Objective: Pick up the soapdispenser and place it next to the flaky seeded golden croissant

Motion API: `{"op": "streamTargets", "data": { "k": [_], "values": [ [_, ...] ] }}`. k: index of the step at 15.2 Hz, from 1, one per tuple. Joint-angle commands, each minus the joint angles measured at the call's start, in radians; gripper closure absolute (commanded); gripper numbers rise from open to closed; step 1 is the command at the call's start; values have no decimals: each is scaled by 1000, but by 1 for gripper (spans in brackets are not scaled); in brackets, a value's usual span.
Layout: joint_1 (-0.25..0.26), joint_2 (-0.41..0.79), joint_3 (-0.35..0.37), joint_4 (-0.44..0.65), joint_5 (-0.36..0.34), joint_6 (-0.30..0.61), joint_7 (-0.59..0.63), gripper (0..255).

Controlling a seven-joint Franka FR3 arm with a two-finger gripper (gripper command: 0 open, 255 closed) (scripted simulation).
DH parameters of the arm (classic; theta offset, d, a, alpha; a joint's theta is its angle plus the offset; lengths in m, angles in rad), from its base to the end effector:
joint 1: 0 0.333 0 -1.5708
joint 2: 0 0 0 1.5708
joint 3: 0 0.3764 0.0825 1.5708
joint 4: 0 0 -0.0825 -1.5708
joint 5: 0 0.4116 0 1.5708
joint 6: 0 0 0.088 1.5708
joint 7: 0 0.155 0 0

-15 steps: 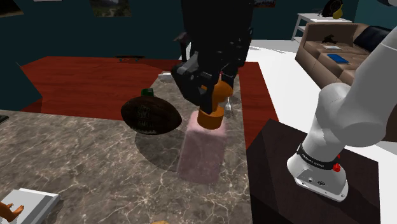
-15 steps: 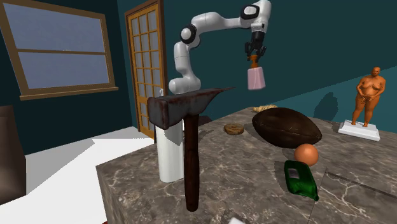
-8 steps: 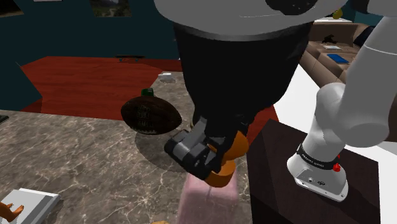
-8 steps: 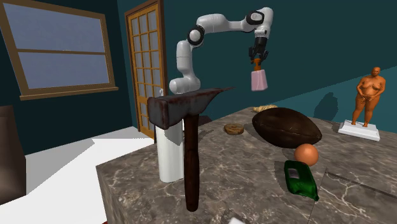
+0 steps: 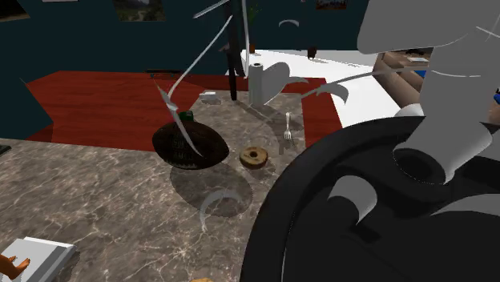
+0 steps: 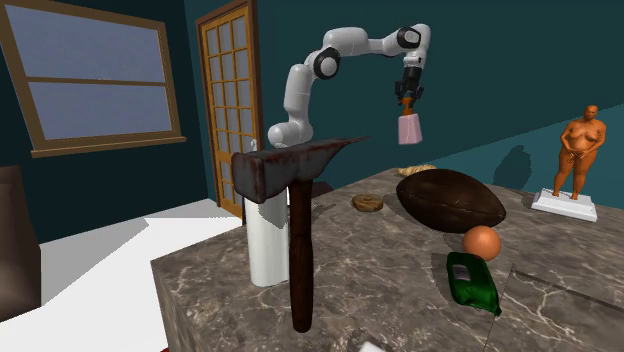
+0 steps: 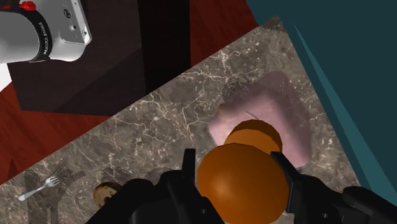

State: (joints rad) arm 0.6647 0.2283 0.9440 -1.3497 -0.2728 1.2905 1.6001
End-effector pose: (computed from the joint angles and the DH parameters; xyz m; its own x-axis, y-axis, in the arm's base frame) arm 0.0889 0.5939 0.6356 0.9953 -0.0265 0.0930 -0.0440 -0.9806 0.1911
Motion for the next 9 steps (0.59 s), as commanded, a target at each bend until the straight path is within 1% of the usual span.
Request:
{"op": "streamTargets", "data": {
  "k": [1,9],
  "values": [
    [35,39,2,19,-25,2,35,255],
    [-14,-5,1,-137,9,129,28,255]
  ]
}}
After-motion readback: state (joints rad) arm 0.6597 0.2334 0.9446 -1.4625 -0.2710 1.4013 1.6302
